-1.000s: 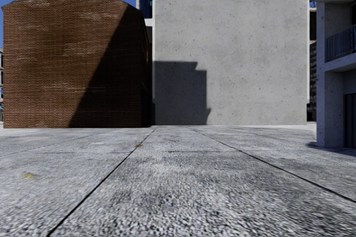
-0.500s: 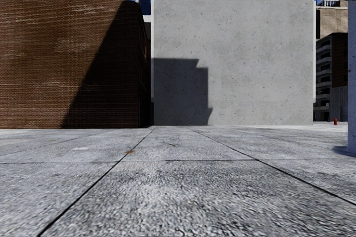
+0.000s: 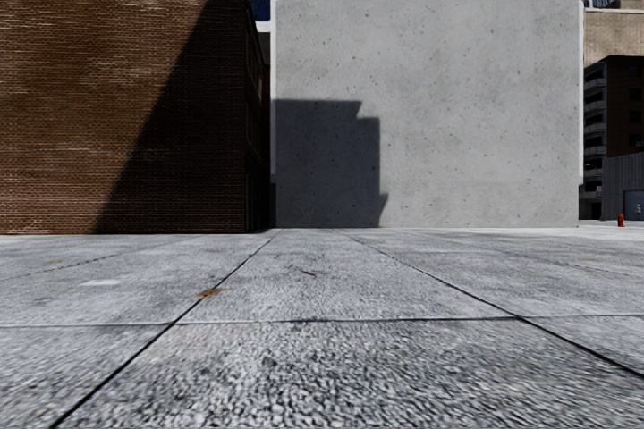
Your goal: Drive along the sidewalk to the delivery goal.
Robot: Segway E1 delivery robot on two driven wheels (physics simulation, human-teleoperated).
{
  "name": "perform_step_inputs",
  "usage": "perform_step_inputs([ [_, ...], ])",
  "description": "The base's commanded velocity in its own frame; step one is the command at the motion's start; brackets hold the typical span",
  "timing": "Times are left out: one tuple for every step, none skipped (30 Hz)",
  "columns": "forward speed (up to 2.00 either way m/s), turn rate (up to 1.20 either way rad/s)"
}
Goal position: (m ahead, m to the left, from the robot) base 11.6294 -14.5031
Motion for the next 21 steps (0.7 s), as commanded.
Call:
perform_step_inputs([
  [2.00, 0.00],
  [2.00, 0.00],
  [2.00, 0.00],
  [2.00, 0.00],
  [2.00, -0.02],
  [2.00, -0.02],
  [2.00, -0.08],
  [2.00, -0.16],
  [2.00, -0.22],
  [2.00, -0.24],
  [2.00, -0.25],
  [2.00, -0.26],
  [2.00, -0.29],
  [2.00, -0.29],
  [2.00, -0.35],
  [2.00, -0.47],
  [2.00, -0.57],
  [2.00, -0.66],
  [2.00, -0.73],
  [2.00, -0.76],
  [2.00, -0.76],
])
